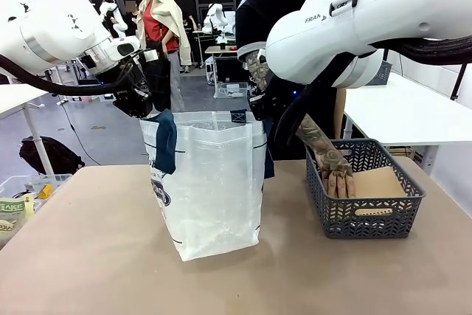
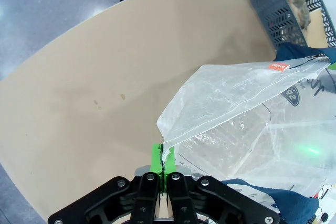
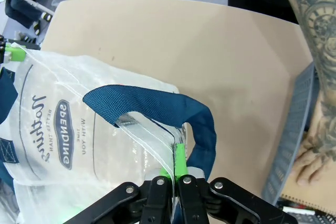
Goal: Transfer purchased items from the store into the shopping bag.
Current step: Move the Reusable shopping bag to the right side of the table.
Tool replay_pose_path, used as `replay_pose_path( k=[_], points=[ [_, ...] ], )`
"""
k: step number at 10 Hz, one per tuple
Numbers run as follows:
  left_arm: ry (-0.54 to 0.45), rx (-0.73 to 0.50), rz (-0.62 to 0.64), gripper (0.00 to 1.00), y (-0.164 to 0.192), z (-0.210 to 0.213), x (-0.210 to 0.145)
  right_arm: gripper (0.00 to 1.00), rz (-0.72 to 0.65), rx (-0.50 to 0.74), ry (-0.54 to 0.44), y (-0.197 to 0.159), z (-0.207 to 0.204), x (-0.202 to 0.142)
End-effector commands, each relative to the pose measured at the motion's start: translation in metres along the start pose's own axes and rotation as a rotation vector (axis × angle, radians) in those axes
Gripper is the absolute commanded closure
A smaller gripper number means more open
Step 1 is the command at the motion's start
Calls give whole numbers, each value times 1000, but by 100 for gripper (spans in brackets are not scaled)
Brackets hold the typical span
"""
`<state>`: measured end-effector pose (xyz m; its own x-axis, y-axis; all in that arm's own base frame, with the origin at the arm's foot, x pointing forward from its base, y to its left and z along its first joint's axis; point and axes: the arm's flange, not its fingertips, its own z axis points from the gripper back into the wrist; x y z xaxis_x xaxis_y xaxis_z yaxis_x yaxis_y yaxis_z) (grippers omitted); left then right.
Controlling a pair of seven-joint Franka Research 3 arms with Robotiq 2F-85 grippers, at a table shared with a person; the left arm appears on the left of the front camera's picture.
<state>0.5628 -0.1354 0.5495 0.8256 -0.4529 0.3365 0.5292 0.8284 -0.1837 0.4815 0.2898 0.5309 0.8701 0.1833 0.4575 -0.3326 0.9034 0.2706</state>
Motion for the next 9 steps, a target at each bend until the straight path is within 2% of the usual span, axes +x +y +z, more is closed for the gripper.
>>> replay_pose_path(
  k=[1, 9],
  points=[
    [-2, 5, 17, 100, 1, 3, -2, 100, -4, 8, -1, -3, 1, 0],
    [-2, 5, 17, 100, 1, 3, -2, 100, -4, 8, -1, -3, 1, 0]
  ],
)
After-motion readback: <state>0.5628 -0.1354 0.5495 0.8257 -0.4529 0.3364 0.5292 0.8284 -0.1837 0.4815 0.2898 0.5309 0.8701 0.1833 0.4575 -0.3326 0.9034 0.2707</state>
